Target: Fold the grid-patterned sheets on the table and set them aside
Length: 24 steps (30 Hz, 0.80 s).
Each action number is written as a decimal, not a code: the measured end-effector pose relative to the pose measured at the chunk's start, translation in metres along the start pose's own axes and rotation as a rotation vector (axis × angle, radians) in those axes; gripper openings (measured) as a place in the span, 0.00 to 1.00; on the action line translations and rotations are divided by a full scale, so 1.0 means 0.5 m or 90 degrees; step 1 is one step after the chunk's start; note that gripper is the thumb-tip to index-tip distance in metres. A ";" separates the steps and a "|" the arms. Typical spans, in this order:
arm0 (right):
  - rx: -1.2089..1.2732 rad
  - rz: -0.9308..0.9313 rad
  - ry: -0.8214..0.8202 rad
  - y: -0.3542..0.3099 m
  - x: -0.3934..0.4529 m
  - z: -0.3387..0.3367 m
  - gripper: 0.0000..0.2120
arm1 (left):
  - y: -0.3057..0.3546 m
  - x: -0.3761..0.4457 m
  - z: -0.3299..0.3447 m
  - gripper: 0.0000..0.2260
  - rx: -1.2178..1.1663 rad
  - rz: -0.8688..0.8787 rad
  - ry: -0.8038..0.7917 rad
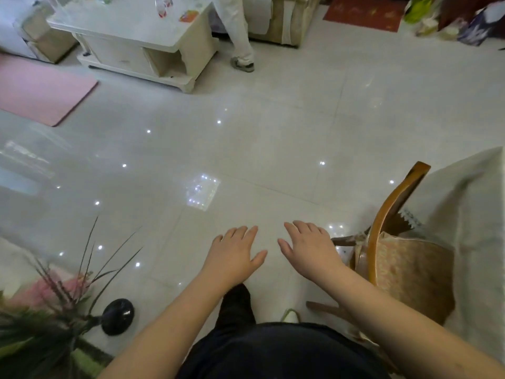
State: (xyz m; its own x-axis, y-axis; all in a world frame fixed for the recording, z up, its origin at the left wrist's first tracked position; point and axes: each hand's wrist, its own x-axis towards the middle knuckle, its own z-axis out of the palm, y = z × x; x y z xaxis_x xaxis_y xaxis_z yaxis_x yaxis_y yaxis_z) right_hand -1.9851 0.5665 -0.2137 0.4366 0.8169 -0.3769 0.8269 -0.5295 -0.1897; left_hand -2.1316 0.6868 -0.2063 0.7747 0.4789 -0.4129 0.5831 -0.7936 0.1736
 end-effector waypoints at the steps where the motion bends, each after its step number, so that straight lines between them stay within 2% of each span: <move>1: 0.001 0.009 -0.005 0.000 0.022 -0.007 0.27 | -0.015 0.026 -0.012 0.31 0.006 0.010 -0.001; 13: 0.010 0.162 0.012 -0.048 0.302 -0.132 0.27 | -0.186 0.333 -0.181 0.35 0.113 0.162 -0.025; 15: 0.024 0.199 0.019 -0.026 0.320 -0.148 0.27 | -0.175 0.383 -0.211 0.38 0.128 0.192 -0.018; 19: 0.046 0.271 0.033 0.041 0.352 -0.174 0.26 | -0.114 0.487 -0.245 0.32 0.133 0.262 -0.028; 24: 0.094 0.343 0.058 0.168 0.403 -0.206 0.27 | 0.005 0.634 -0.281 0.31 0.162 0.337 -0.034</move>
State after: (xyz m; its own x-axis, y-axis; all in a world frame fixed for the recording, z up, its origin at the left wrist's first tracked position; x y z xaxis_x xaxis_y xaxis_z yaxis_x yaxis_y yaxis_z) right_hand -1.7913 0.7103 -0.2124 0.8176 0.4354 -0.3768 0.4230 -0.8981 -0.1201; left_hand -1.8506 0.8894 -0.2113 0.9273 -0.0216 -0.3737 0.0378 -0.9878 0.1510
